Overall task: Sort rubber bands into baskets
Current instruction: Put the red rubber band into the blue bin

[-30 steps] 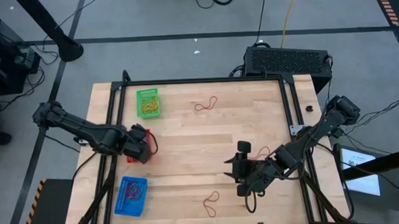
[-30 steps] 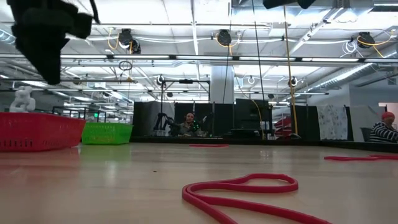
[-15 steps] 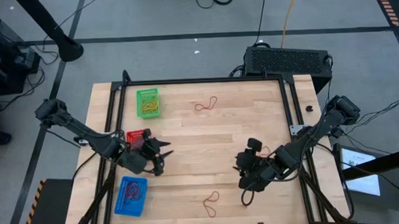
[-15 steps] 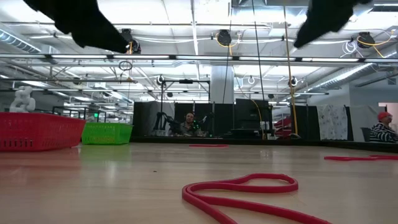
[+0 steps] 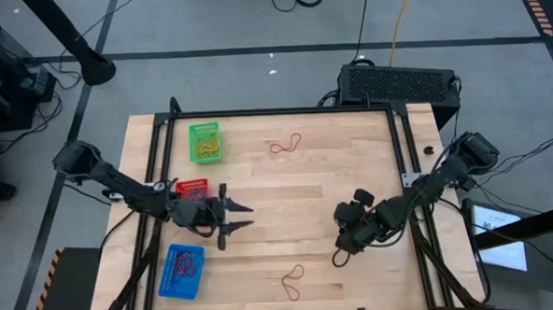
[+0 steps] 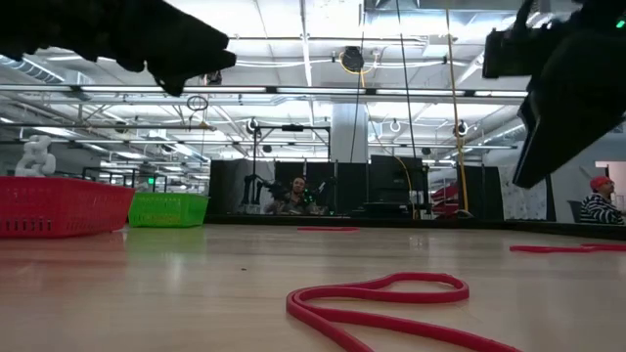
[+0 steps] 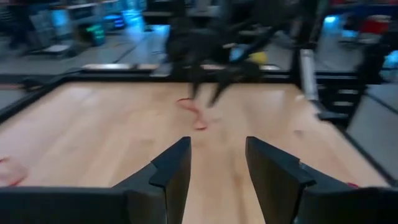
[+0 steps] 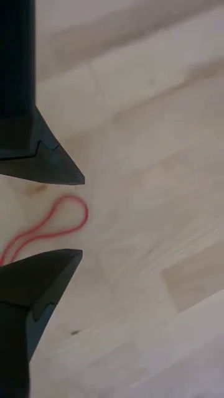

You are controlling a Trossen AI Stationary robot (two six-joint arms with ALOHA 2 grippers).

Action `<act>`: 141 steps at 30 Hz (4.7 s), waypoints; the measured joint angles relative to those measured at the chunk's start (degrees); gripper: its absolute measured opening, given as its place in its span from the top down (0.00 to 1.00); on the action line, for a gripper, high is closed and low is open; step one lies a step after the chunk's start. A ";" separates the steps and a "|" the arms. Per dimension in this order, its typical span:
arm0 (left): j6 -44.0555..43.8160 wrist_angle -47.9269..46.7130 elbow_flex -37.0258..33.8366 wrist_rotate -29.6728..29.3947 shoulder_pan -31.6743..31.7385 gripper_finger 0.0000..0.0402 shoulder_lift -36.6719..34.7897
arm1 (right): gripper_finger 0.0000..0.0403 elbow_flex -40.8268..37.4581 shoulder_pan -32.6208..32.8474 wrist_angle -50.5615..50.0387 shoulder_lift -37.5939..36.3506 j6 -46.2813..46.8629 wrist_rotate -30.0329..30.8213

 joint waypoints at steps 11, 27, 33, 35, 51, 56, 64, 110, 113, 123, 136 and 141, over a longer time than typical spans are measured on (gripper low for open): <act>-1.19 8.52 0.00 7.01 1.94 0.60 5.82 | 0.58 -3.47 -7.52 -0.36 -0.04 -7.82 -7.37; -4.27 7.60 0.02 9.46 1.92 0.60 5.82 | 0.58 -3.52 -14.67 -2.26 -0.07 -26.82 -20.09; -5.78 7.68 0.02 11.43 1.71 0.60 5.82 | 0.58 -5.89 -13.26 3.05 -0.07 -32.40 -22.80; -5.77 7.67 0.02 11.49 1.37 0.60 5.82 | 0.58 -7.36 -13.05 5.02 -0.07 -31.98 -23.11; -5.77 7.70 0.07 11.54 0.55 0.60 5.81 | 0.91 -14.34 -9.65 13.35 -0.55 -20.63 -22.84; -5.81 8.12 0.07 11.47 0.55 0.60 5.80 | 0.98 -13.82 -10.17 15.11 -0.70 -20.77 -24.02; -6.29 8.37 0.07 11.42 0.55 0.60 5.80 | 1.00 -7.97 -10.50 16.64 -2.49 -24.73 -22.09; 1.99 14.75 23.08 7.38 3.38 0.60 30.17 | 1.00 -5.12 -6.91 69.22 -2.19 -37.15 -10.52; 1.97 14.66 23.32 8.99 4.04 0.60 30.17 | 1.00 -5.12 -6.95 69.32 -2.19 -37.52 -10.52; 1.98 14.63 23.34 9.94 3.91 0.92 30.17 | 1.00 -5.12 -6.96 69.33 -2.19 -38.64 -10.54; 1.79 12.10 23.37 12.51 3.03 0.99 27.96 | 0.90 -5.12 -6.98 69.28 -3.35 -43.63 -10.56; -2.18 -3.74 23.37 12.51 1.00 1.00 18.76 | 0.77 -5.10 -6.96 65.92 -6.33 -45.96 -10.56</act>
